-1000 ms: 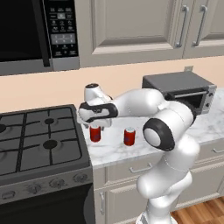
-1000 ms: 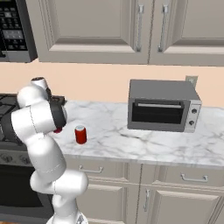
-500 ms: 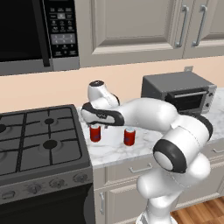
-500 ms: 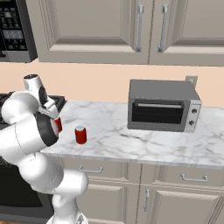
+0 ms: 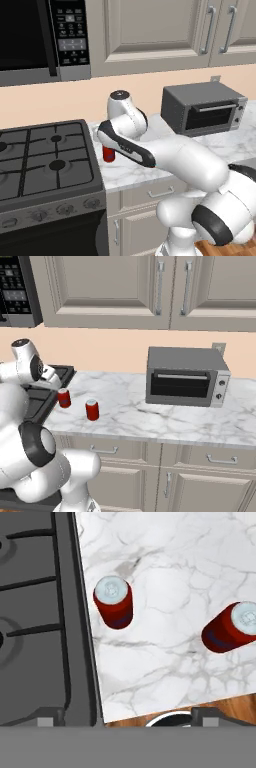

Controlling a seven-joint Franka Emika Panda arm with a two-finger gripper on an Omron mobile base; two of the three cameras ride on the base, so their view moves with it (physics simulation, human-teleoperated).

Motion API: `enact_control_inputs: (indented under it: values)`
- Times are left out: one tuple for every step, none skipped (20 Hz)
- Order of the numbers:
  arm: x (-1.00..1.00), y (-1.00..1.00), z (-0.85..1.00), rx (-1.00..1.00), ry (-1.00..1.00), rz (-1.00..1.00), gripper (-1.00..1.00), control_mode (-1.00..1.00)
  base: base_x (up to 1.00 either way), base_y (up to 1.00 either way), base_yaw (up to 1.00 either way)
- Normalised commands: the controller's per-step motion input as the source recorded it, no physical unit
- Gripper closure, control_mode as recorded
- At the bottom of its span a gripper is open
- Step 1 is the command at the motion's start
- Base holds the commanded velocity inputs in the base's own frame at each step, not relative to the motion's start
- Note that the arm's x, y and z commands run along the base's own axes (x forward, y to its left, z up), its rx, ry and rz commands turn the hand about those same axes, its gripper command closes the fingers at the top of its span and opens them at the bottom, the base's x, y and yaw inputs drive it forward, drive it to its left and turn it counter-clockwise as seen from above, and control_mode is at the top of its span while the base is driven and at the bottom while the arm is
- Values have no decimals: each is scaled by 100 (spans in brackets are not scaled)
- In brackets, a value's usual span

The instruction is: Four empty soda cans are scattered around the kitchen. Gather all the cans and cluster them next to the stove for recycling.

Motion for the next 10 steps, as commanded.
enact_control_inputs:
  values:
    - [-74, -47, 34, 0, -10, 9, -100, -100, 0, 0, 0]
    - [-57, -64, 28, 0, -5, 7, -100, -100, 0, 0, 0]
    - [-38, -75, 19, 0, -1, 7, -100, -100, 0, 0, 0]
    - [-11, -84, 0, 0, 0, 7, -100, -100, 0, 0, 0]
    - [-9, -100, 0, 1, 0, 6, -100, -100, 0, 0, 0]
    - [0, -100, 0, 3, 0, 7, -100, -100, 0, 0, 0]
    - [0, -100, 0, 4, 0, 7, -100, -100, 0, 0, 0]
    - [0, -100, 0, 5, 0, 6, -100, -100, 0, 0, 0]
    - [0, -100, 2, 5, 0, 2, -100, -100, 0, 0, 0]
    - [8, -100, 6, 5, 0, 0, -100, -100, 0, 0, 0]
